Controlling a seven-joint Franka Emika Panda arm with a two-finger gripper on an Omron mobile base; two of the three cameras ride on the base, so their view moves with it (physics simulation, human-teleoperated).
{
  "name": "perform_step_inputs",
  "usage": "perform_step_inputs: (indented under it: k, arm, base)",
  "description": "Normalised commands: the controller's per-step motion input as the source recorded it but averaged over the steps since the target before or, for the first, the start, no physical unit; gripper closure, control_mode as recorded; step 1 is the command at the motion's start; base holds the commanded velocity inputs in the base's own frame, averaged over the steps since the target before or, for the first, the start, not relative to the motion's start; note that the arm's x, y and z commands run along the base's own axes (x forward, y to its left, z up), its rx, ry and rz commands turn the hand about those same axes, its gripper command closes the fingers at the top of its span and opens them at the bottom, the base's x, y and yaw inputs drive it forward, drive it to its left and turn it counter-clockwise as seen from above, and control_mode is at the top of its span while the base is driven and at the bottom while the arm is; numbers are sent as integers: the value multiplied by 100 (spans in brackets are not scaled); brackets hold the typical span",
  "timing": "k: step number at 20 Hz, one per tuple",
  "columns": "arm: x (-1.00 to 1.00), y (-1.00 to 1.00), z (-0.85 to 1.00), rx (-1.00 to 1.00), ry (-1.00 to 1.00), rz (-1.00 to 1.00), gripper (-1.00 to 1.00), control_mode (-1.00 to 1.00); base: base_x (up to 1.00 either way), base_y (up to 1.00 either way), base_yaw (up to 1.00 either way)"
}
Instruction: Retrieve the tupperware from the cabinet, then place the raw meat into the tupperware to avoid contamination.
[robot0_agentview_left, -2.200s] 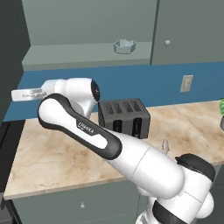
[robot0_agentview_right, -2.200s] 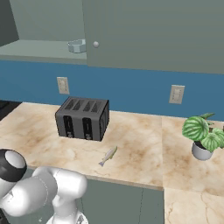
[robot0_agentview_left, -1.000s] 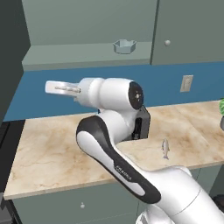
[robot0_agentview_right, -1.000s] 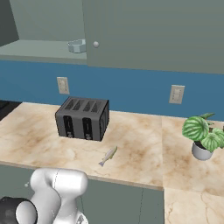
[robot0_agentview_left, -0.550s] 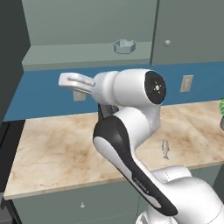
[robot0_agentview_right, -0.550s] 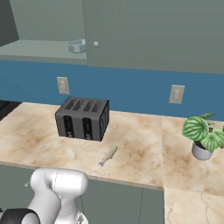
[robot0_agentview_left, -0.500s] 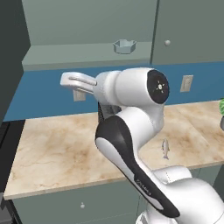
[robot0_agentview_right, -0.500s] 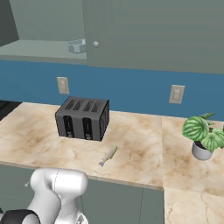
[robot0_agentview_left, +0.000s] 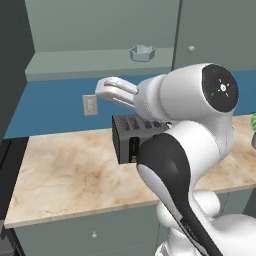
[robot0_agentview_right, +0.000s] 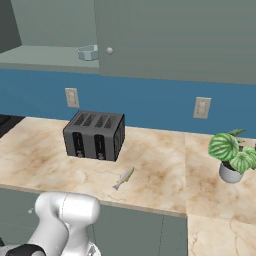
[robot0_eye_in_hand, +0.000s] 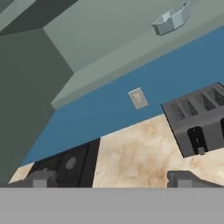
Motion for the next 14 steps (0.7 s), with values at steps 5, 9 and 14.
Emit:
perform_step_inputs:
  k: [5,9,14]
  arm:
    - [-43,-69,0,-7,3,-13,-100,-100]
    - [-43,-72,-1,-11,2,-11,-100,-100]
    - [-43,-74,-1,-12,2,-11,-100,-100]
  base:
    - [0,0,0]
    - [0,0,0]
    - [0,0,0]
